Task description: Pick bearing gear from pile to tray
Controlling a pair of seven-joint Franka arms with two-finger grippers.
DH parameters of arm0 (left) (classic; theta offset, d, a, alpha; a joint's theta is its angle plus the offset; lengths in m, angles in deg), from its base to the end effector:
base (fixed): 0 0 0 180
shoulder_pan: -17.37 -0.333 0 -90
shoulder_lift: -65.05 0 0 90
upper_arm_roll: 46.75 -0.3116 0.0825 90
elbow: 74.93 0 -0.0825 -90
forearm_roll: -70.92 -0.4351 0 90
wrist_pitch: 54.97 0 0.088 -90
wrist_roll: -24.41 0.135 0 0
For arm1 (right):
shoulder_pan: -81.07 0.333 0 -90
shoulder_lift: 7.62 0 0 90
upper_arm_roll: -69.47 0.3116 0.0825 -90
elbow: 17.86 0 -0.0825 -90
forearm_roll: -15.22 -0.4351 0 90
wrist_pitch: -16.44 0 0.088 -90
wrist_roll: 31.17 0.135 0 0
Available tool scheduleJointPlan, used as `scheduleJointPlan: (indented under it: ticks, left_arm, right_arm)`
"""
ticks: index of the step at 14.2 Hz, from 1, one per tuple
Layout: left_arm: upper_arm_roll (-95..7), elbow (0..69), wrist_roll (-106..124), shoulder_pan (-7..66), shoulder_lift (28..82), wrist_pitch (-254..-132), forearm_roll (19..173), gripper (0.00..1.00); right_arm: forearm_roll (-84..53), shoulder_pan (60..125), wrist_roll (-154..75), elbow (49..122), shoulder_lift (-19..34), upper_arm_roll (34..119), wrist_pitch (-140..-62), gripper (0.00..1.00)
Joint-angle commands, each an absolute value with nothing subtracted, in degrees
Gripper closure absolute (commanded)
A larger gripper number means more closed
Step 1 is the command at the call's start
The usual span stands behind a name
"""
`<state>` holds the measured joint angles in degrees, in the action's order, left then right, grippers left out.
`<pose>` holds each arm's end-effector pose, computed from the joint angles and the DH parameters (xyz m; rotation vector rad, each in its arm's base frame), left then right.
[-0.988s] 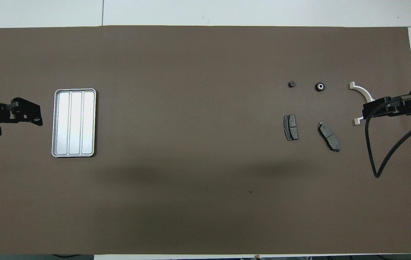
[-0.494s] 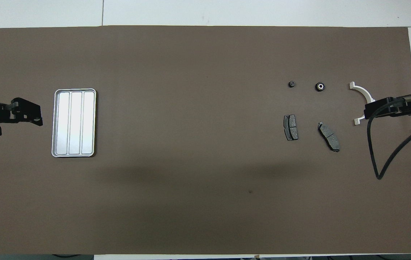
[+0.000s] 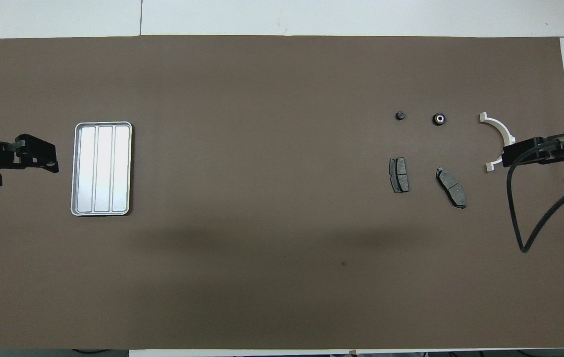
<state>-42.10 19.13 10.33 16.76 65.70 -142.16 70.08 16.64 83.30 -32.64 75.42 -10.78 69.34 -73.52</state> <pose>0.5897 -0.0398 0.5582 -3.0929 -0.2717 0.1628 0.5878 0.0182 0.5951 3.1154 0.0971 -0.0041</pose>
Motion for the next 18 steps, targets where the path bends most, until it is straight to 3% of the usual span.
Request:
scheduleJointPlan:
  ticks: [1,6,14,18]
  left_arm:
    - [-41.82,19.81,10.7,16.32,66.9,-141.54,70.66,0.0]
    - [-41.82,19.81,10.7,16.32,66.9,-141.45,70.66,0.0]
    - [-41.82,19.81,10.7,16.32,66.9,-141.45,70.66,0.0]
    - [-41.82,19.81,10.7,16.32,66.9,-141.54,70.66,0.0]
  right_arm:
    - [15.92,84.49,-32.93,77.67,-12.1,69.38,-73.91,0.0]
    - [16.1,85.28,-29.24,83.03,-8.43,69.29,-84.08,0.0]
    - [17.42,87.57,-21.51,81.9,10.73,69.29,-104.47,0.0]
    - [18.99,87.57,-17.65,75.5,20.39,69.29,-107.05,0.02]
